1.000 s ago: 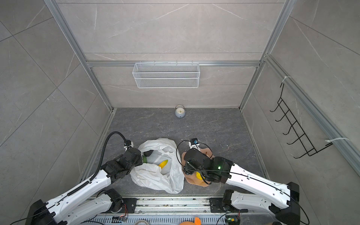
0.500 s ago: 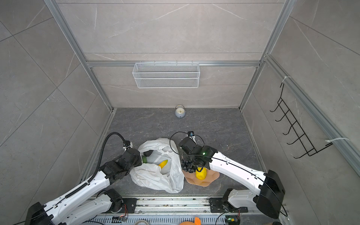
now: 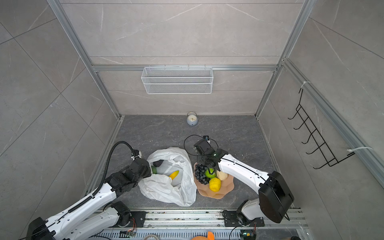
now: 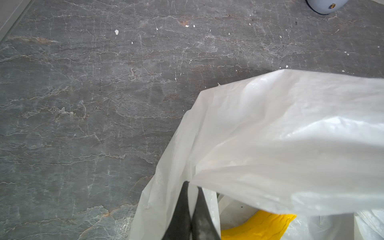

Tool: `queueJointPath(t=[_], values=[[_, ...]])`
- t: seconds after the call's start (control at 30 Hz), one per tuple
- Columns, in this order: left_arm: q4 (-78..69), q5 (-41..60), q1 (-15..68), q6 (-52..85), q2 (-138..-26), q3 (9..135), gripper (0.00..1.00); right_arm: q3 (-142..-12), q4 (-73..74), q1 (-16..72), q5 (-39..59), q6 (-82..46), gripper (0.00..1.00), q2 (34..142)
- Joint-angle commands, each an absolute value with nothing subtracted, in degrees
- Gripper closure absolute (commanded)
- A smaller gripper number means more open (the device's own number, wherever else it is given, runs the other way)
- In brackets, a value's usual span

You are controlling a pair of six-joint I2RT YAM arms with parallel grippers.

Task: Take the fake fruits out of the plastic bag
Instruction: 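Lower the black grapes into the pink bowl and open the right gripper, then move the right gripper back over the bag opening and lower it inside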

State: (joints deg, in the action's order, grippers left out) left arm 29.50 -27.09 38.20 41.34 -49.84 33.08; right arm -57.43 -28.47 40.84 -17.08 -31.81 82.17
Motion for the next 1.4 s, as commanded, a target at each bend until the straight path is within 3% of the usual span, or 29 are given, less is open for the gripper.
queueJointPath(t=[0.0, 0.1, 0.33, 0.4, 0.57, 0.7, 0.93, 1.13, 1.37], values=[[27.6, -25.2, 37.8, 39.0, -49.2, 32.8, 1.0, -56.1, -27.6, 40.7, -17.4, -31.1, 0.9, 81.9], [27.7, -24.5, 37.9, 38.4, -49.4, 32.9, 1.0, -56.1, -28.2, 40.7, -17.4, -31.0, 0.82, 80.9], [28.1, -22.8, 37.9, 37.2, -49.0, 32.9, 1.0, -56.4, -29.9, 40.8, -17.6, -30.3, 0.52, 76.9], [28.4, -22.5, 37.9, 36.9, -48.7, 32.9, 1.0, -57.0, -31.1, 40.8, -17.3, -29.8, 0.47, 75.1], [30.0, -22.6, 38.0, 36.3, -48.3, 33.2, 1.0, -57.6, -29.4, 45.7, -13.5, -28.8, 0.44, 67.8], [32.2, -23.3, 38.0, 36.2, -47.8, 33.7, 1.0, -58.7, -24.6, 55.5, -12.8, -29.7, 0.45, 66.6], [39.0, -24.8, 37.9, 39.7, -47.7, 35.5, 1.0, -62.6, -14.1, 66.6, -8.8, -32.1, 0.46, 80.4], [42.7, -22.6, 38.1, 43.4, -48.3, 36.1, 1.0, -63.1, -12.5, 67.2, -6.1, -33.8, 0.46, 89.0], [40.3, -14.8, 38.2, 42.6, -53.6, 34.9, 1.0, -62.8, -20.3, 67.2, -11.5, -42.2, 0.46, 93.8]])
